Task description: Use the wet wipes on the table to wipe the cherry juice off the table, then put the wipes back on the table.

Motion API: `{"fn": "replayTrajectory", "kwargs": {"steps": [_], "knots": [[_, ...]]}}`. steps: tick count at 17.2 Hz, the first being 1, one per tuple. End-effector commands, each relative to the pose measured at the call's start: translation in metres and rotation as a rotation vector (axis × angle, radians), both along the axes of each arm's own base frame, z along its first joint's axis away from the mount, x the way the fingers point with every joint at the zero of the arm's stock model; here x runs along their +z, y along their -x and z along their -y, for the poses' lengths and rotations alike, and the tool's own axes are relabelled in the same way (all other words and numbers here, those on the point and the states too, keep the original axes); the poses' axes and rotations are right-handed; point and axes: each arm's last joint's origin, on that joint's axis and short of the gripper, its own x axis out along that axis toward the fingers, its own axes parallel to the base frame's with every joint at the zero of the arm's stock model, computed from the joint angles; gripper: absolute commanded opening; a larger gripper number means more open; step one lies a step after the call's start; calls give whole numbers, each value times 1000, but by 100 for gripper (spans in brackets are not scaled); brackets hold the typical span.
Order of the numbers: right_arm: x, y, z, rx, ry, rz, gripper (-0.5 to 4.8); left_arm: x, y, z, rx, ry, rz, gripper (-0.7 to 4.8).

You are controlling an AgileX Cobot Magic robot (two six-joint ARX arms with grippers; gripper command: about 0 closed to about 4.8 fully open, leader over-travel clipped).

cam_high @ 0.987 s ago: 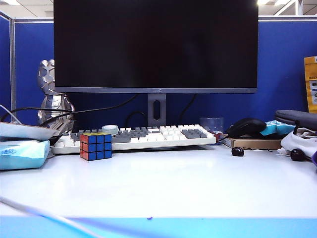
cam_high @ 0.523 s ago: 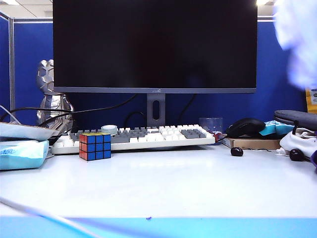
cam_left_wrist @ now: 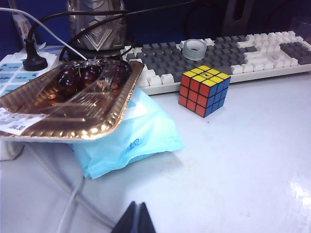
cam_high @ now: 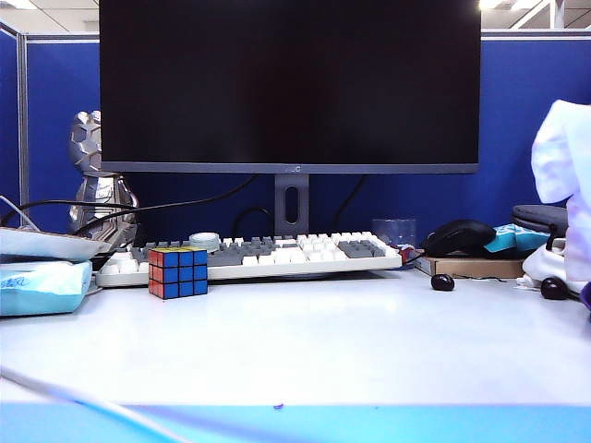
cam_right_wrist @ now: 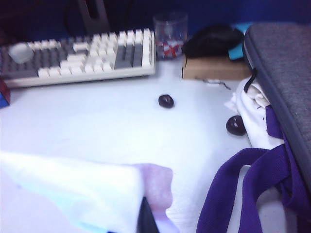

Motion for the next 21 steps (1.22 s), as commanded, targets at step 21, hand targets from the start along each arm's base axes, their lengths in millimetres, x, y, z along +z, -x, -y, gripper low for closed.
{"fn": "replayTrajectory", "kwargs": {"steps": [21], "knots": [[-37,11,10,-147,44,23,-6,-1,0,0,-2,3,-8,-2]]}}
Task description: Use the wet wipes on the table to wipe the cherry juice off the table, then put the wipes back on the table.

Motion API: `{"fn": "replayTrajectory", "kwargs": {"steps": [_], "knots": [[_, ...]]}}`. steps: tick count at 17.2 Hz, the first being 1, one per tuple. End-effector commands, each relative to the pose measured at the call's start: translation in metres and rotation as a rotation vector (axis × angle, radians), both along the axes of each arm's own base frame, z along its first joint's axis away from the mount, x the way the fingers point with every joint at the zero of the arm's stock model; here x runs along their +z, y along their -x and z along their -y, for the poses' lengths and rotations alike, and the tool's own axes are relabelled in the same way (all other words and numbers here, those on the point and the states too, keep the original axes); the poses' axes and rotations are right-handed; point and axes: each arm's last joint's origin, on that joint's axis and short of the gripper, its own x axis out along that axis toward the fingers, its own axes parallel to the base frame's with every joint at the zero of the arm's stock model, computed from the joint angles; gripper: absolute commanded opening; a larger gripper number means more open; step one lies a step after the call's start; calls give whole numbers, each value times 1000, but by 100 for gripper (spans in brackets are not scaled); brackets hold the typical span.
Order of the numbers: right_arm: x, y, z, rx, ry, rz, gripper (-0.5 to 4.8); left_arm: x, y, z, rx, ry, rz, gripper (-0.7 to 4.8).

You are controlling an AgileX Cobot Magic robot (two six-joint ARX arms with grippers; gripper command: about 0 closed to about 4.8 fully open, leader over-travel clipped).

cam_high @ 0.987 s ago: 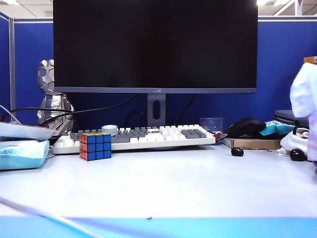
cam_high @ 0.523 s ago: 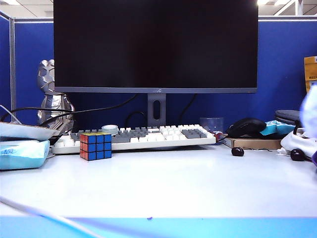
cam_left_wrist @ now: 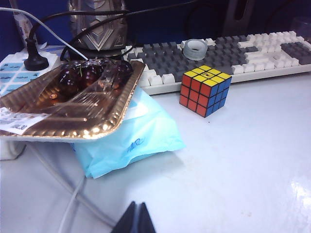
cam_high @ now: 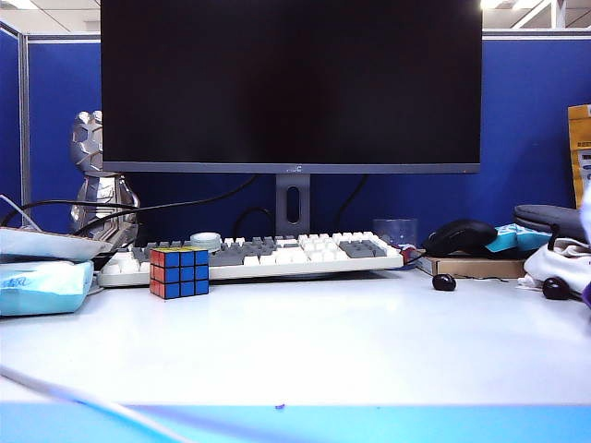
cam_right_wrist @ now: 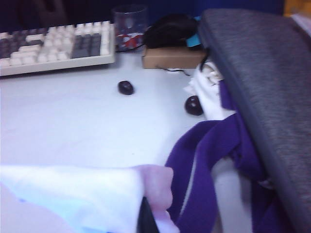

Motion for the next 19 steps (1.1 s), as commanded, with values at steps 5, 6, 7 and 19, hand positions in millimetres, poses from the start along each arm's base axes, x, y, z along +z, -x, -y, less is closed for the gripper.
{"fn": "replayTrajectory", "kwargs": {"steps": [5,6,7,19], "knots": [[0,0,-1,23,-1,8,-5,-1,0,0,-2,3,-9,-2],[0,0,-1,24,-1,8,-5,-1,0,0,-2,3,-9,-2],[0,0,-1,23,-1,8,-5,-1,0,0,-2,4,-9,-2],[4,-1,-1,21,-9,48,-6,-1,0,0,-2,3,-9,-2]]}}
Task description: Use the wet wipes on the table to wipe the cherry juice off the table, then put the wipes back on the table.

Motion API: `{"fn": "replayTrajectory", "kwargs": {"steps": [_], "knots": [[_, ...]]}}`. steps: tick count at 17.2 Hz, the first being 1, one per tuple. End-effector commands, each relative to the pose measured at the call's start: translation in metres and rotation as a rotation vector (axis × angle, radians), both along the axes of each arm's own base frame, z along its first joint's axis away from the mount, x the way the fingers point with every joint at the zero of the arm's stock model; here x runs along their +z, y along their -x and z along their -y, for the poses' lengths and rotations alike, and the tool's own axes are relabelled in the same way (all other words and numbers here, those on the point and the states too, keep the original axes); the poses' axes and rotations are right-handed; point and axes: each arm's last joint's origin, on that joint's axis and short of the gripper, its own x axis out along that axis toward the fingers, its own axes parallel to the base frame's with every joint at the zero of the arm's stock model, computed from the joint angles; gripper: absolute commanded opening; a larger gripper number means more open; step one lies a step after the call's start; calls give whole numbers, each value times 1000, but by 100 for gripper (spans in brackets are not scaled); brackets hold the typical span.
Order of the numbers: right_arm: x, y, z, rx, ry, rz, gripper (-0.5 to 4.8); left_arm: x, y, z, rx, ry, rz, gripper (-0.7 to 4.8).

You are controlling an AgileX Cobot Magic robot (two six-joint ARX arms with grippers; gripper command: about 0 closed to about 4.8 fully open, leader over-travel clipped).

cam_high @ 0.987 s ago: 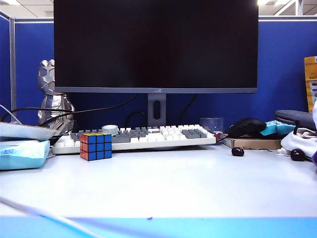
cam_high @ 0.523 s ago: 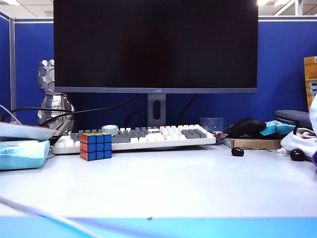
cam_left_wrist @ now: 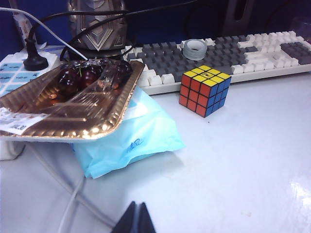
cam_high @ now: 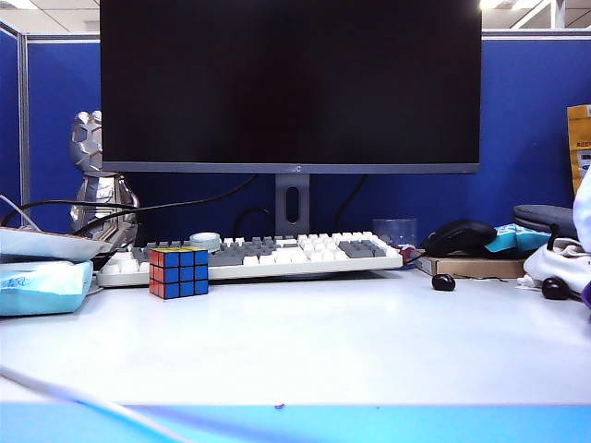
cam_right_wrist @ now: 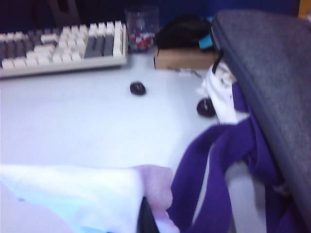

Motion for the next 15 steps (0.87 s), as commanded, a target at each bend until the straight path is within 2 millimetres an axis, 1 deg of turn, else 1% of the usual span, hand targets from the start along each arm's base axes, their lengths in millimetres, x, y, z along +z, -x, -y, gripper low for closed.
{"fn": "replayTrajectory", "kwargs": {"steps": [1,4,6,9,10,11,13,15], "knots": [[3,-1,1,-53,1,40,-6,-1,0,0,-2,3,-8,-2],[8,0,1,-43,0,40,-6,-1,0,0,-2,3,-8,-2],[19,1,1,-22,-2,-26,-6,-1,0,0,-2,4,-9,-2],[36,-8,-2,-4,-11,-15,-6,-1,0,0,-2,3,-8,-2],[50,-15,-4,-1,-10,-16,-6,-1,0,0,-2,4,-9,-2],[59,-22,-6,14,-4,-47,-6,-1,0,0,-2,4,-9,-2],[67,-39,-11,79,24,-142,-6,-1,0,0,-2,3,-8,-2],[71,-61,-22,153,57,-294,-6,-1,0,0,-2,4,-9,-2]]}}
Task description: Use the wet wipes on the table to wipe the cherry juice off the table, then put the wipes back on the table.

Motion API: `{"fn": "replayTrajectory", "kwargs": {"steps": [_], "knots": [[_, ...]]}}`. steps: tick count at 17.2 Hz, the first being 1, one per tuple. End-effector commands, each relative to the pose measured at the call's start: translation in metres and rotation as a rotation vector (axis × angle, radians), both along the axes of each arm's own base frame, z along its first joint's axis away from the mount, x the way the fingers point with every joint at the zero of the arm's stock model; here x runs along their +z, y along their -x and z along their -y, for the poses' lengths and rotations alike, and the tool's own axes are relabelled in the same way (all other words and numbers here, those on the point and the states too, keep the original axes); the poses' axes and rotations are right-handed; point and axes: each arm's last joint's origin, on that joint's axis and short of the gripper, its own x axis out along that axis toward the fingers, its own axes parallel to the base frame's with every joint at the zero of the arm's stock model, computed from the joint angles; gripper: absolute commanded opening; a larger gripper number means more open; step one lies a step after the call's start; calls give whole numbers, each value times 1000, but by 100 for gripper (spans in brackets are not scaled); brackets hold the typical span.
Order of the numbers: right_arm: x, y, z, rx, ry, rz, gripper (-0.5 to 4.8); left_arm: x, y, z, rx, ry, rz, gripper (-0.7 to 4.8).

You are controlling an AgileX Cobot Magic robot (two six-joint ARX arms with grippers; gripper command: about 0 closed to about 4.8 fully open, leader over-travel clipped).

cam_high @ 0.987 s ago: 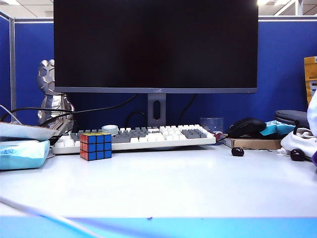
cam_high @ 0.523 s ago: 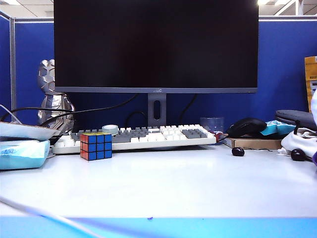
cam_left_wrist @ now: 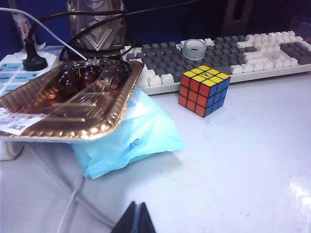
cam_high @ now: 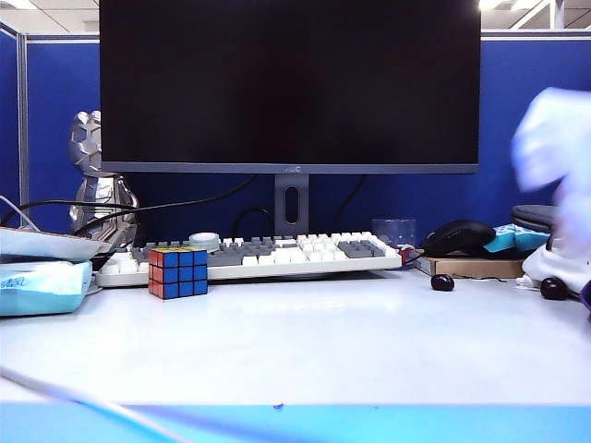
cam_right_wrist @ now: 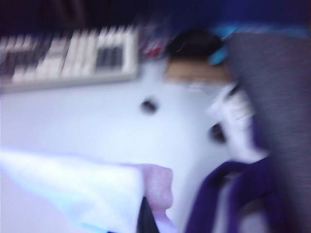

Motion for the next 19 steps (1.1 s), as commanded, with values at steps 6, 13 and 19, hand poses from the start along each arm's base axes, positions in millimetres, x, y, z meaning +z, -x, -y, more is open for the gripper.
{"fn": "replayTrajectory", "kwargs": {"steps": [6,13,19], "knots": [[2,-31,-16,94,55,-194,479,-1,0,0,-2,3,-8,-2],[16,-18,-13,94,32,-104,-7,-1,0,0,-2,4,-9,-2],[19,19,-3,88,8,11,-7,-1,0,0,-2,3,-8,-2]]}}
